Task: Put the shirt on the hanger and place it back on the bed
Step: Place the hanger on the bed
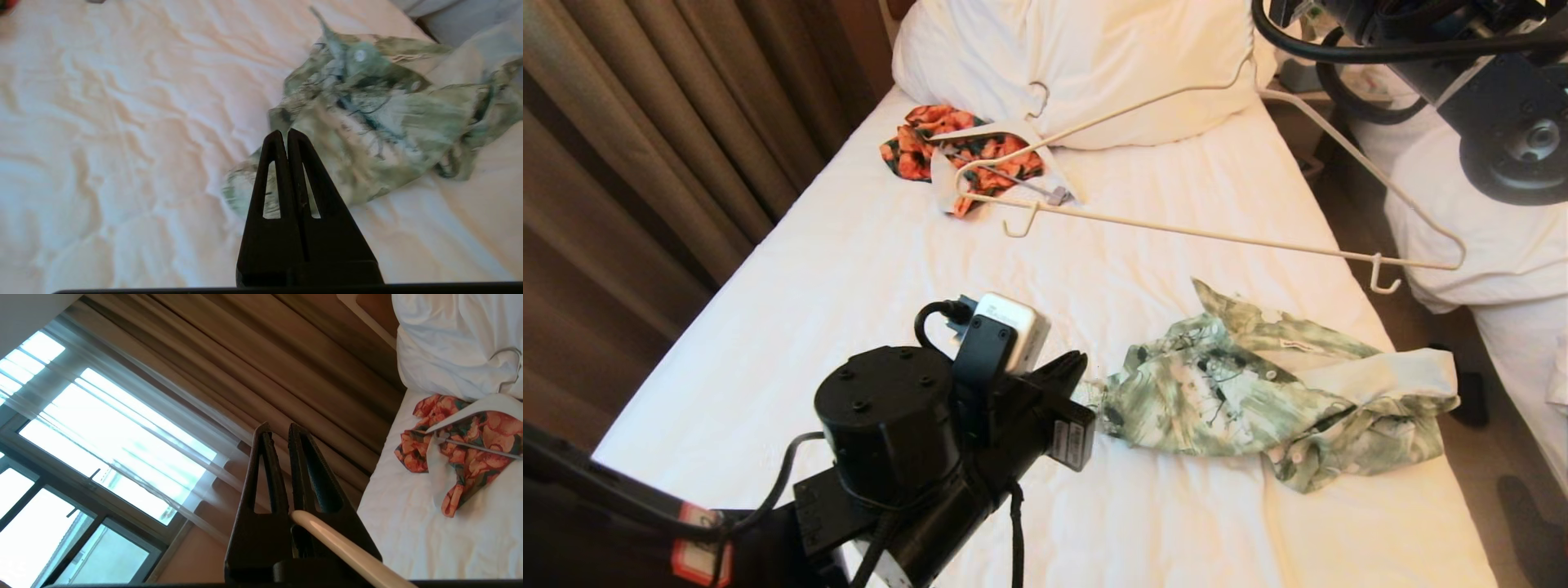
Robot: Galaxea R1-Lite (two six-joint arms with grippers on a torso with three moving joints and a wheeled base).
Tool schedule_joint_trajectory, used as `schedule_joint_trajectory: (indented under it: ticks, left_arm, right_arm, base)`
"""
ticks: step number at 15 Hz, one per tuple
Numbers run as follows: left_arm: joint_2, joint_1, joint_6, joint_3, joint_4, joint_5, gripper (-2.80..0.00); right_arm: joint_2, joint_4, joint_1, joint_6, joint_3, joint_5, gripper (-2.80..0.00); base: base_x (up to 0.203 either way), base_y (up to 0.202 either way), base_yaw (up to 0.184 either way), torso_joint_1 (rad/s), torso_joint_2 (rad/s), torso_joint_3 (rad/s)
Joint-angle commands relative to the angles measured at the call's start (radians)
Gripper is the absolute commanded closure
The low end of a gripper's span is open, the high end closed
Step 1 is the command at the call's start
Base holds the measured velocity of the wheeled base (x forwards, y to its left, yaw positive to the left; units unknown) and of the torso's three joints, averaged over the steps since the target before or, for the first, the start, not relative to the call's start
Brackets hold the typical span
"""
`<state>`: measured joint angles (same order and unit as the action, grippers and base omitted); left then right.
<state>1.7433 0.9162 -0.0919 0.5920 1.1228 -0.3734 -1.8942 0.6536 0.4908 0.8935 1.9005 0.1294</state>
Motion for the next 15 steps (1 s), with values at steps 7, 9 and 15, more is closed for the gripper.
schedule_joint_trajectory:
  ticks: [7, 9, 15]
  left_arm:
    - [-0.180, -0.235, -0.005, -0.123, -0.003, -0.002, 0.00]
    - [-0.254, -0.262, -0.005, -0.197, -0.027, -0.002, 0.00]
    - [-0.612, -0.330, -0.003, -0.201, -0.339, 0.002, 0.00]
  right_arm:
    - [0.102, -0.071, 0.006, -0.227, -0.157, 0.034, 0.00]
    - [0.135, -0.244, 0.005, -0.273, -0.132, 0.036, 0.00]
    - [0.130, -0.460, 0.000, -0.397, -0.086, 0.032, 0.00]
  base:
    - [0.000, 0.000, 0.000, 0.000, 0.00, 0.000]
    - [0.000, 0.000, 0.000, 0.000, 0.00, 0.000]
    - [0.000, 0.000, 0.000, 0.000, 0.00, 0.000]
